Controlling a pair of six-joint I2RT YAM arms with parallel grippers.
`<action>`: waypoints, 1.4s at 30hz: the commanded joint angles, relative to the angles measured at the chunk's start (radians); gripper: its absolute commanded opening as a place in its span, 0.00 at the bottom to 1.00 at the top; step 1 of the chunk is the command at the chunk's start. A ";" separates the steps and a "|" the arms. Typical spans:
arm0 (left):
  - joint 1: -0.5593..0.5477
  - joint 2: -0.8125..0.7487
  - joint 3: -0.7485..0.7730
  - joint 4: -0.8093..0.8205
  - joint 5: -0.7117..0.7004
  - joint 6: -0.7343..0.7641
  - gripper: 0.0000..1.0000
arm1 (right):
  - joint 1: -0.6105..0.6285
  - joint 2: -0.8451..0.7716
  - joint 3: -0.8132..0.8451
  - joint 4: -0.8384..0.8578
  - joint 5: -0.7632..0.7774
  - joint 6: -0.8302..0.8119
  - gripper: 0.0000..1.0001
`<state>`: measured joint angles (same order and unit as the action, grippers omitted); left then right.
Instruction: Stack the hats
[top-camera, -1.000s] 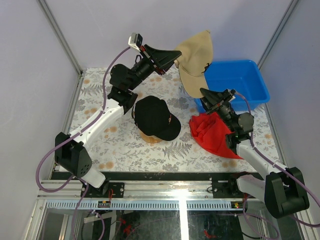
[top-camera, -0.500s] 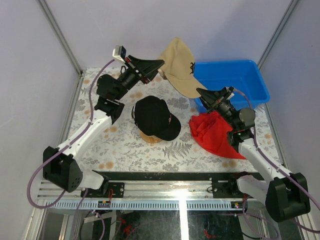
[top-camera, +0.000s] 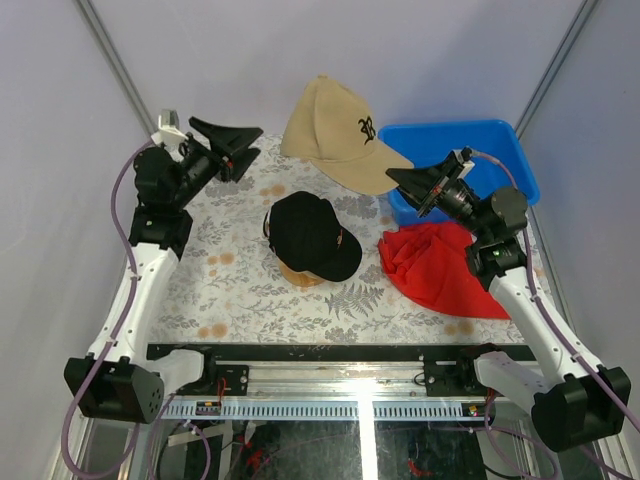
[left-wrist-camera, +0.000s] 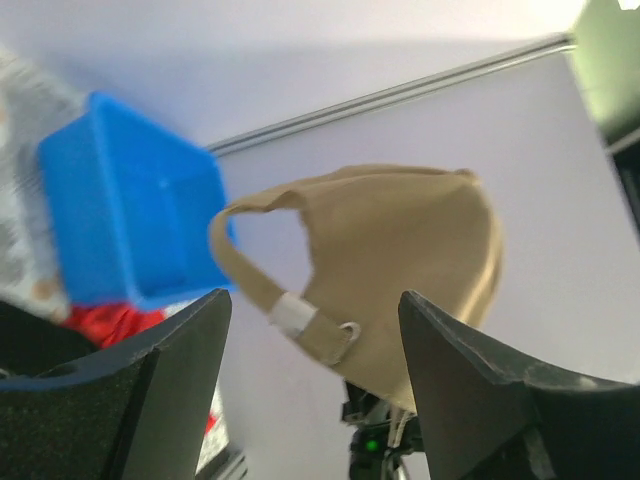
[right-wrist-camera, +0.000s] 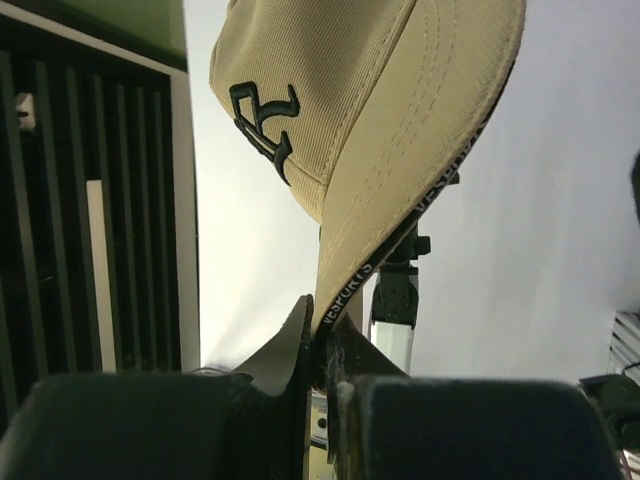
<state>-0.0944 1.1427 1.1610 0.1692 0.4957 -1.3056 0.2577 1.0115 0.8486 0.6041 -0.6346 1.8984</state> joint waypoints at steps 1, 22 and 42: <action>0.059 -0.036 -0.087 -0.252 0.080 0.107 0.67 | -0.006 0.004 0.079 -0.090 -0.082 -0.073 0.00; 0.146 0.019 -0.323 -0.519 0.193 0.428 0.48 | -0.002 0.184 0.085 0.051 -0.323 -0.069 0.00; 0.137 0.118 -0.285 -0.398 0.189 0.418 0.55 | 0.094 0.264 0.027 0.121 -0.319 -0.063 0.00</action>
<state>0.0422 1.2369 0.8356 -0.2970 0.6521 -0.8860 0.3164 1.2572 0.8864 0.6434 -0.9340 1.8332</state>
